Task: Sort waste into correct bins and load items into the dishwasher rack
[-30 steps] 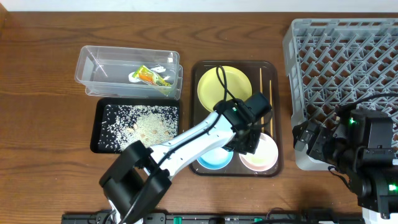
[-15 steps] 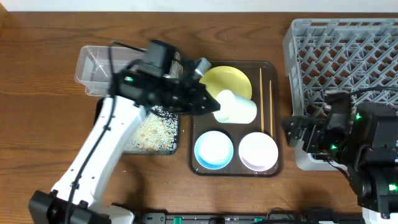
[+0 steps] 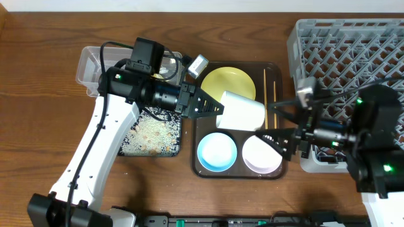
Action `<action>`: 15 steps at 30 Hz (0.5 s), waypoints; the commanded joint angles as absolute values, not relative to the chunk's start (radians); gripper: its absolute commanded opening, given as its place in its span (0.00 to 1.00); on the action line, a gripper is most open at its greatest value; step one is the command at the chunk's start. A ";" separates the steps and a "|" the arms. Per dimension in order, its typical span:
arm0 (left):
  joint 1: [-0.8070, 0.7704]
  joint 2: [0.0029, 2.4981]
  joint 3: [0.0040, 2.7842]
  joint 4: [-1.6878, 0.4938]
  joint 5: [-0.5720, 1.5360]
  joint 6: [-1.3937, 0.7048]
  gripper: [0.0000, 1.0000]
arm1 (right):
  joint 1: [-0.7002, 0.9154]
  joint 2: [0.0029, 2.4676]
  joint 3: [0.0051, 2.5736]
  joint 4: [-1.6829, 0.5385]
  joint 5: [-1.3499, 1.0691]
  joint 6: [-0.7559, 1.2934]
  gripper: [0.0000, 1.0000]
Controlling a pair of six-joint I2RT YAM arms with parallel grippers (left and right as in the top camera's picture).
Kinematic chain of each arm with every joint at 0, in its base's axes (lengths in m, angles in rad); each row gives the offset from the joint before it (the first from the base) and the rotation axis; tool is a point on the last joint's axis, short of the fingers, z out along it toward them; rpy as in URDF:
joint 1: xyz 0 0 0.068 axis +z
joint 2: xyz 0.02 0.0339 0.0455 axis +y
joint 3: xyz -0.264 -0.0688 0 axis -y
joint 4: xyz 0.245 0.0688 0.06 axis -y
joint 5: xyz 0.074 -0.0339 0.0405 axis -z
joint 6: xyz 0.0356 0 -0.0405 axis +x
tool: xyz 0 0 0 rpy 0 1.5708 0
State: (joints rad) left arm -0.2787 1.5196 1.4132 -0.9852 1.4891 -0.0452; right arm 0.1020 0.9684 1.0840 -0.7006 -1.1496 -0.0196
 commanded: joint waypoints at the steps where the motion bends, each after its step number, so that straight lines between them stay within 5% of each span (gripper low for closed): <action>1: -0.281 1.520 1.417 -0.986 1.533 -0.018 0.06 | 0.173 1.001 1.097 -0.661 -1.235 -0.046 0.87; 6: -0.281 1.520 1.417 -0.986 1.533 -0.018 0.06 | 0.248 1.050 1.097 -0.545 -1.203 -0.009 0.69; 15: -0.281 1.520 1.417 -0.987 1.533 -0.018 0.06 | 0.249 1.058 1.097 -0.483 -1.187 0.014 0.75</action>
